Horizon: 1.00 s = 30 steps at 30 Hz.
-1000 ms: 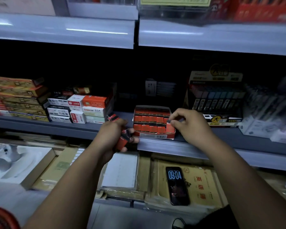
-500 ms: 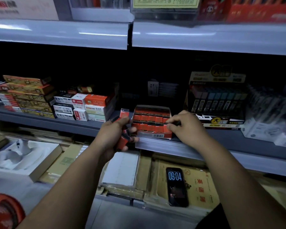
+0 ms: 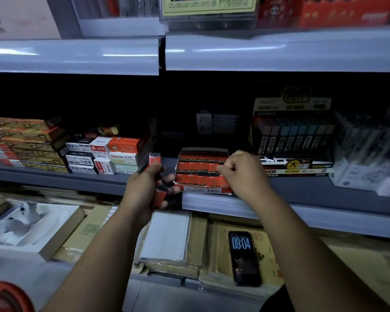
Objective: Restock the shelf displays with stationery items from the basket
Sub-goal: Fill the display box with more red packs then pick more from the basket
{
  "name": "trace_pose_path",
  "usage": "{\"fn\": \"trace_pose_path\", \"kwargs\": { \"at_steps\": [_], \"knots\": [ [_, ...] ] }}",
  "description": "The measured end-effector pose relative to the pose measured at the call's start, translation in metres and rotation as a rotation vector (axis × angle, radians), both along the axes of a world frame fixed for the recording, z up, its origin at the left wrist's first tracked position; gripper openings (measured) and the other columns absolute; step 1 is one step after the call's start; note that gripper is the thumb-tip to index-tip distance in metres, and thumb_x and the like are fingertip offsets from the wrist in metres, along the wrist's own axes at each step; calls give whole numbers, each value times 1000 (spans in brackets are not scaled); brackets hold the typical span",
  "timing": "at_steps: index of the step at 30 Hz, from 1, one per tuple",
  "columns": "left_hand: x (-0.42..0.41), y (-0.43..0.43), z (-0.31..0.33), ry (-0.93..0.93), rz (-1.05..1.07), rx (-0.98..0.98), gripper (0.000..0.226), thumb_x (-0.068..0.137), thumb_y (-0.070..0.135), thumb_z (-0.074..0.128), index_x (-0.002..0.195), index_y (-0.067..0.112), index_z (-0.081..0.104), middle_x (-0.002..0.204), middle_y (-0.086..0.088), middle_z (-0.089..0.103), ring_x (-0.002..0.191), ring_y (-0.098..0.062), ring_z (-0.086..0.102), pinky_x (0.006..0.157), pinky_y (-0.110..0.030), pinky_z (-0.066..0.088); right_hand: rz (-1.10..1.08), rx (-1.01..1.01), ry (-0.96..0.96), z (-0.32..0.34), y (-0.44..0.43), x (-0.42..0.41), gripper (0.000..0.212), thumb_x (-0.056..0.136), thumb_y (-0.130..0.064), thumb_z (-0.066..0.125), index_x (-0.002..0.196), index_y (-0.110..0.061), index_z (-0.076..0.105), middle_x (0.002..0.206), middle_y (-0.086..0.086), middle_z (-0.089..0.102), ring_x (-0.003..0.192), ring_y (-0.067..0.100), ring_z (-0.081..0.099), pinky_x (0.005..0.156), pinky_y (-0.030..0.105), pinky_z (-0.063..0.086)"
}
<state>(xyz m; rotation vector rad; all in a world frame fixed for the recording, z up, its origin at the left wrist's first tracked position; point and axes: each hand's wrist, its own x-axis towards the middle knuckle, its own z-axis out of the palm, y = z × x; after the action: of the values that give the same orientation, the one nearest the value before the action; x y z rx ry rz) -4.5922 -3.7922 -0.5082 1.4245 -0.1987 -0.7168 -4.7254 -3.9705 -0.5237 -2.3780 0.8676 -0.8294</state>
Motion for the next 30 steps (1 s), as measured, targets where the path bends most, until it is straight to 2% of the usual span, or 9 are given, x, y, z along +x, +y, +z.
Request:
{"fn": "trace_pose_path", "kwargs": {
  "at_steps": [4, 6, 9, 12, 14, 16, 21, 25, 30],
  "knots": [
    [0, -2, -1, -15, -39, 20, 29, 102, 32, 55, 124, 12, 61, 87, -2, 74, 72, -27, 73, 41, -22, 34, 11, 177, -102, -3, -2, 0, 18, 88, -17, 76, 73, -9, 72, 93, -3, 69, 88, 11, 64, 83, 25, 48],
    [2, -1, 0, -22, -57, 27, 30, 103, 33, 55, 123, 12, 61, 89, -3, 75, 73, -28, 73, 42, -22, 35, 30, 263, -113, -3, -3, 1, 5, 89, -15, 75, 84, -15, 76, 100, -7, 70, 96, 8, 64, 83, 17, 45],
    [4, 0, 0, -19, -76, 36, 30, 102, 33, 55, 122, 11, 61, 89, -4, 74, 75, -29, 74, 41, -22, 36, 54, 391, -134, -3, -6, -1, 14, 92, -7, 68, 94, -16, 79, 107, -11, 70, 102, 3, 62, 80, 5, 40],
    [3, 0, 1, -3, -128, 53, 25, 102, 31, 55, 115, 11, 63, 81, -2, 68, 79, -31, 74, 40, -20, 35, 73, 474, -142, 1, -7, -6, 31, 92, 7, 58, 97, -16, 78, 112, -11, 70, 106, 2, 61, 86, 10, 42],
    [3, 1, 1, 10, -170, 56, 22, 102, 30, 54, 112, 12, 62, 75, 0, 64, 79, -31, 73, 38, -20, 34, 72, 478, -154, 2, -7, -7, 32, 90, 9, 59, 98, -15, 78, 112, -10, 70, 104, -1, 60, 92, 15, 45],
    [4, 1, 1, 18, -183, 52, 21, 103, 30, 54, 112, 13, 62, 72, 1, 63, 77, -30, 73, 36, -20, 33, 72, 456, -166, 1, -6, -7, 28, 91, 7, 62, 99, -14, 78, 112, -9, 70, 102, -3, 60, 95, 19, 47],
    [3, 2, 3, 12, -214, 44, 20, 102, 30, 55, 109, 13, 63, 73, 1, 63, 74, -28, 72, 37, -20, 32, 118, 371, -117, -1, -8, -7, 19, 94, 0, 65, 103, -11, 77, 115, -8, 67, 105, 2, 60, 80, 1, 39],
    [5, 3, 3, 44, -226, 32, 21, 101, 30, 56, 110, 13, 65, 75, 0, 66, 80, -30, 72, 38, -19, 32, 119, 306, -85, 0, -5, -3, 18, 94, -3, 66, 104, -15, 76, 111, -8, 64, 100, 6, 58, 77, 7, 40],
    [8, 4, 7, 57, -190, 5, 30, 101, 30, 52, 121, 11, 65, 87, -6, 76, 78, -31, 69, 38, -18, 32, 72, -141, 41, -2, 7, 9, 18, 95, -11, 60, 101, -20, 74, 105, -13, 60, 102, 12, 43, 82, 20, 35]
  ]
}}
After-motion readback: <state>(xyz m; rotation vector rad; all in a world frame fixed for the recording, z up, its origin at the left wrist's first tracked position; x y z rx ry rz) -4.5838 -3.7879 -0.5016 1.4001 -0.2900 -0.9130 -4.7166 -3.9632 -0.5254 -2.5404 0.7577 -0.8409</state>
